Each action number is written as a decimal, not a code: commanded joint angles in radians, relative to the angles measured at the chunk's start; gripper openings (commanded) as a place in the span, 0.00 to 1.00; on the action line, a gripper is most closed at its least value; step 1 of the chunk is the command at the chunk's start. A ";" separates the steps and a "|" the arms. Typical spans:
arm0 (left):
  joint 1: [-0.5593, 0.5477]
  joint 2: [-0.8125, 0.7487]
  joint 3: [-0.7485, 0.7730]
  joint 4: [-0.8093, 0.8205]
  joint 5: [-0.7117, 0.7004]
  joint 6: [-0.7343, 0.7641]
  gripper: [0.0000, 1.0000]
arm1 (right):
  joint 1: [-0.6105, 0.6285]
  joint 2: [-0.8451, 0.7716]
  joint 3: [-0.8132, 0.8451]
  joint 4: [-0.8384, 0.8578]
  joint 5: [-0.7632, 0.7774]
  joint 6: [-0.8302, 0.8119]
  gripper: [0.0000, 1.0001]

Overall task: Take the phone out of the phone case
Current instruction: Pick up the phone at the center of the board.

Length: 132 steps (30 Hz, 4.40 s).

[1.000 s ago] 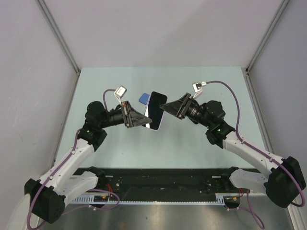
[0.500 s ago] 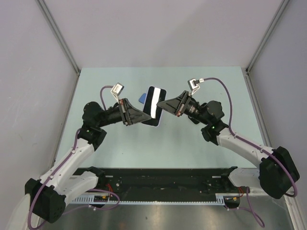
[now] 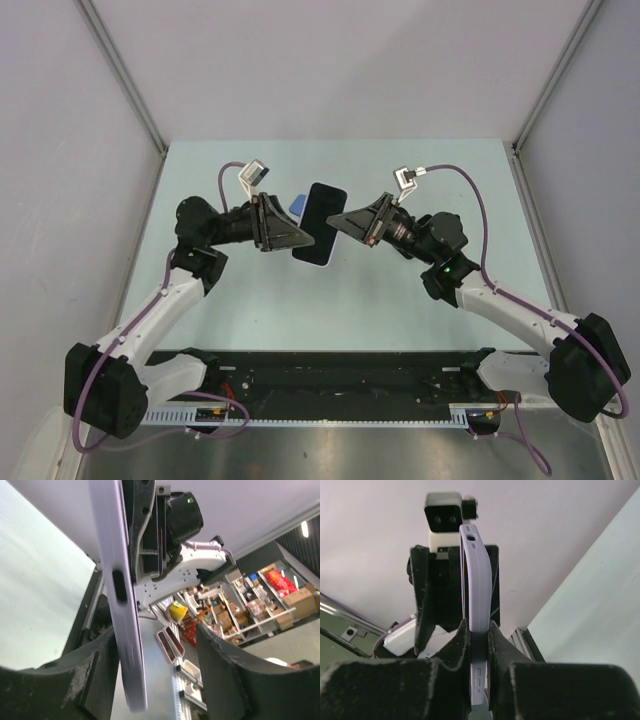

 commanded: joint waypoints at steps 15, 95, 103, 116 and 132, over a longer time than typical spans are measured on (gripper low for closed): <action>0.004 0.016 0.057 0.270 -0.030 -0.040 0.81 | 0.041 0.024 -0.003 -0.154 -0.088 -0.061 0.00; -0.073 0.005 0.016 0.052 -0.035 0.099 0.00 | -0.002 -0.010 0.106 -0.084 -0.059 -0.095 0.50; -0.073 0.020 0.019 0.049 -0.026 0.096 0.25 | 0.020 0.010 0.108 -0.081 0.004 -0.075 0.00; -0.076 0.043 -0.018 0.120 -0.009 0.064 0.04 | 0.037 0.023 0.108 -0.039 0.063 -0.053 0.00; -0.076 0.024 -0.004 0.141 -0.018 0.056 0.00 | -0.054 -0.085 0.106 -0.177 0.031 -0.029 0.26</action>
